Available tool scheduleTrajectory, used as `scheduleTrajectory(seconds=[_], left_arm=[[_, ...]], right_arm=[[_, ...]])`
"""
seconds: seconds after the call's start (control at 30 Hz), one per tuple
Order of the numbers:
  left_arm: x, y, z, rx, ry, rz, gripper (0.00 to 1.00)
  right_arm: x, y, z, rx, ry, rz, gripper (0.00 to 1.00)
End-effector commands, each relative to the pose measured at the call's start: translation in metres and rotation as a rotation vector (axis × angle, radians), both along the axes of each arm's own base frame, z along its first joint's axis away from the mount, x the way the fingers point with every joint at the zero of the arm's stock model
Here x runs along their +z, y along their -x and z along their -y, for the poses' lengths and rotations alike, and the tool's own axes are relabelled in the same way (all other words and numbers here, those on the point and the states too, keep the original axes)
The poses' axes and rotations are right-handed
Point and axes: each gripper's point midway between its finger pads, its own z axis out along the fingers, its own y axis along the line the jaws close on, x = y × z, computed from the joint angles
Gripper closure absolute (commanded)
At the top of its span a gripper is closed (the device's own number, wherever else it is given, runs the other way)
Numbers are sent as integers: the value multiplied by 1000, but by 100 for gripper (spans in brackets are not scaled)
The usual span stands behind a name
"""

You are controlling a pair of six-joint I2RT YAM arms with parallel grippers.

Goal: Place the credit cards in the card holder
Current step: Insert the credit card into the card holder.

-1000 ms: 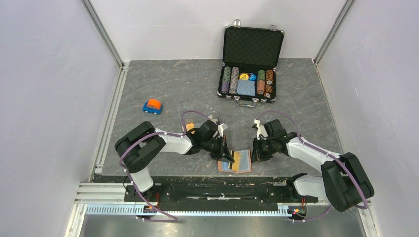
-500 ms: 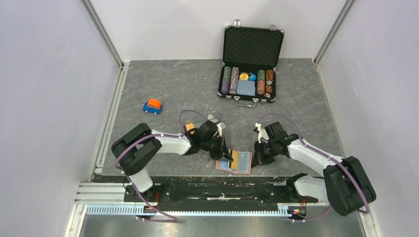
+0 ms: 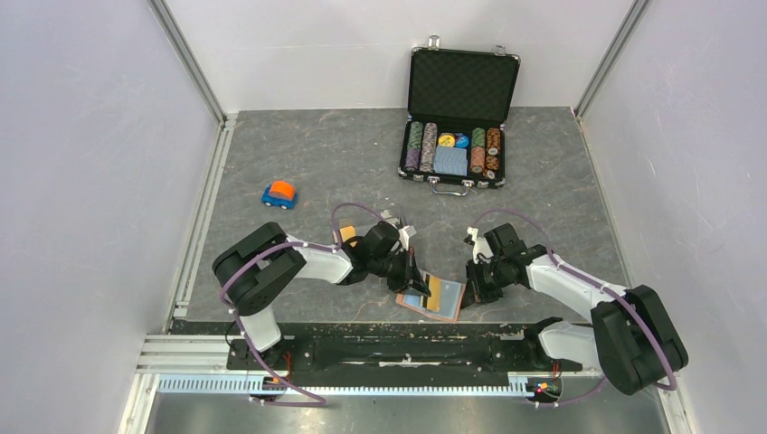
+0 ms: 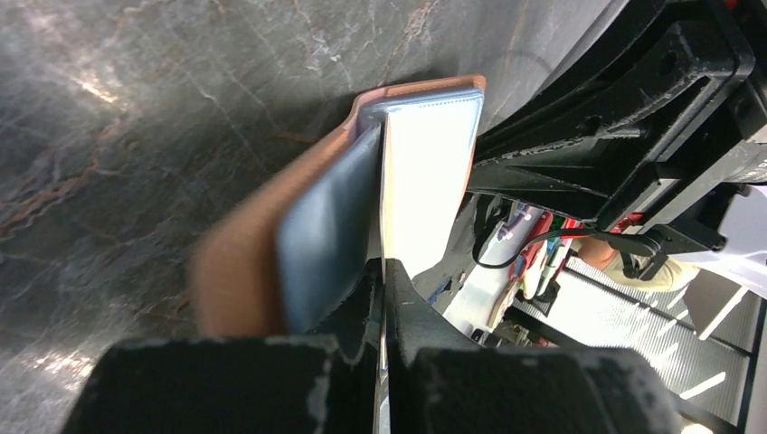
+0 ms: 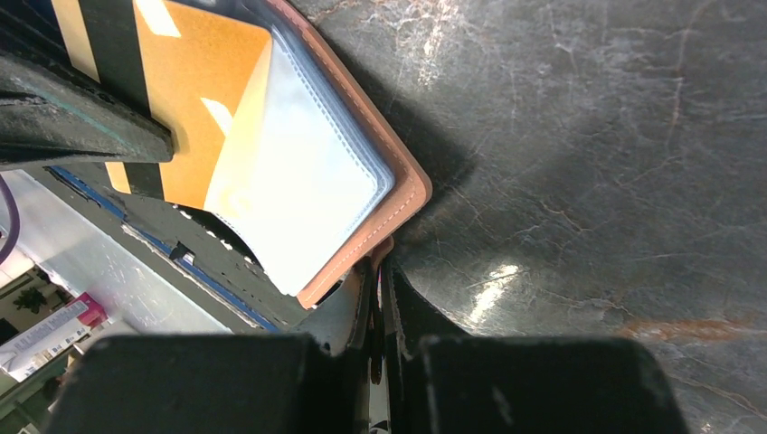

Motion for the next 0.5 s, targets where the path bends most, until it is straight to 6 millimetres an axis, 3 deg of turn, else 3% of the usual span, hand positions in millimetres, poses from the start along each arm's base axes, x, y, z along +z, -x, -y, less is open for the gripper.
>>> scheduleTrajectory(seconds=[0.0,0.47], left_arm=[[6,3,13,-20,37,-16,98],[8,12,3,-45,-24,-56,98]], right_arm=[[-10,6,7,20,47,-20,100],[-10,-3,10,8,61,-13,100]])
